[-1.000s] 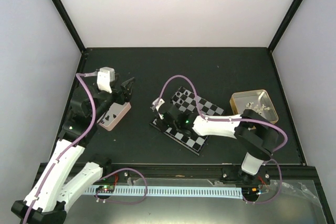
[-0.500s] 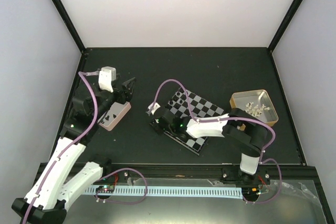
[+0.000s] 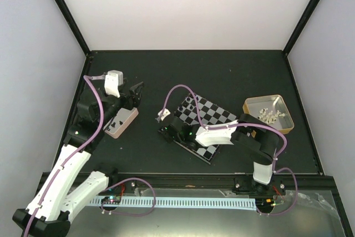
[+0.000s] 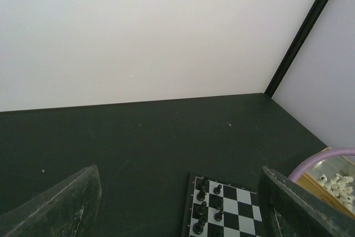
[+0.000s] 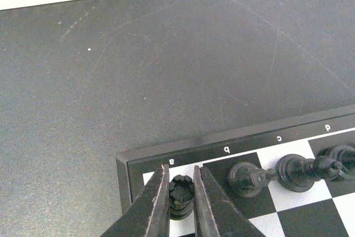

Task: Set up the chess pieces on the board
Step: Place the chess piece on the chessboard.

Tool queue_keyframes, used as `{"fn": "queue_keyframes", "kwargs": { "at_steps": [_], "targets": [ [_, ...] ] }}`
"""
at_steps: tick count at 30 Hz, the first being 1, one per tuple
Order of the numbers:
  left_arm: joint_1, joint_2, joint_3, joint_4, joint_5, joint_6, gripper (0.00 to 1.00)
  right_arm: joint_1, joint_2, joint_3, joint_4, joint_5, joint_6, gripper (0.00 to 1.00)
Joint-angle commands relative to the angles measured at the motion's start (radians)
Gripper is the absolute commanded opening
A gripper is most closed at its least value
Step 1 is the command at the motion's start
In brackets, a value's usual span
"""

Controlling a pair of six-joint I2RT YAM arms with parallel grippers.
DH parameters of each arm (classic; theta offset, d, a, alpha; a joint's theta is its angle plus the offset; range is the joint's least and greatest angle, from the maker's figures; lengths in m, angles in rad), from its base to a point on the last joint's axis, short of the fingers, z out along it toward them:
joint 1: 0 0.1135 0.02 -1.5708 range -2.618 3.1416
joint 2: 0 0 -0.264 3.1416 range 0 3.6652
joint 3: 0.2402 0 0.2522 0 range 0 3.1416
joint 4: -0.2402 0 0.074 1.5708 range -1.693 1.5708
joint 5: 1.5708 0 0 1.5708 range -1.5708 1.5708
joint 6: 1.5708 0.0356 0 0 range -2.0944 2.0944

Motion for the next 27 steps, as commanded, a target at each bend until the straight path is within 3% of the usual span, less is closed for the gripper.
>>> {"fn": "queue_keyframes", "kwargs": {
  "at_steps": [1,8,13,19,23,27],
  "targets": [
    [0.005,0.004,0.005,-0.012,-0.018,-0.011,0.79,0.004,-0.021,-0.022,0.014,0.038,0.023,0.14],
    [0.005,0.007,0.007,-0.015,-0.02,-0.018,0.79,0.004,-0.097,-0.02,-0.028,0.034,0.039,0.26],
    [0.005,0.009,0.009,-0.033,-0.044,-0.038,0.8,0.003,-0.181,-0.01,-0.065,0.01,0.071,0.28],
    [0.012,0.053,0.004,-0.154,-0.23,-0.141,0.84,-0.001,-0.28,0.007,-0.134,-0.014,0.134,0.3],
    [0.07,0.149,-0.002,-0.29,-0.305,-0.273,0.85,-0.008,-0.329,0.008,-0.172,-0.03,0.182,0.3],
    [0.188,0.282,-0.022,-0.395,-0.212,-0.343,0.83,-0.011,-0.357,0.001,-0.21,-0.038,0.211,0.31]
  ]
}}
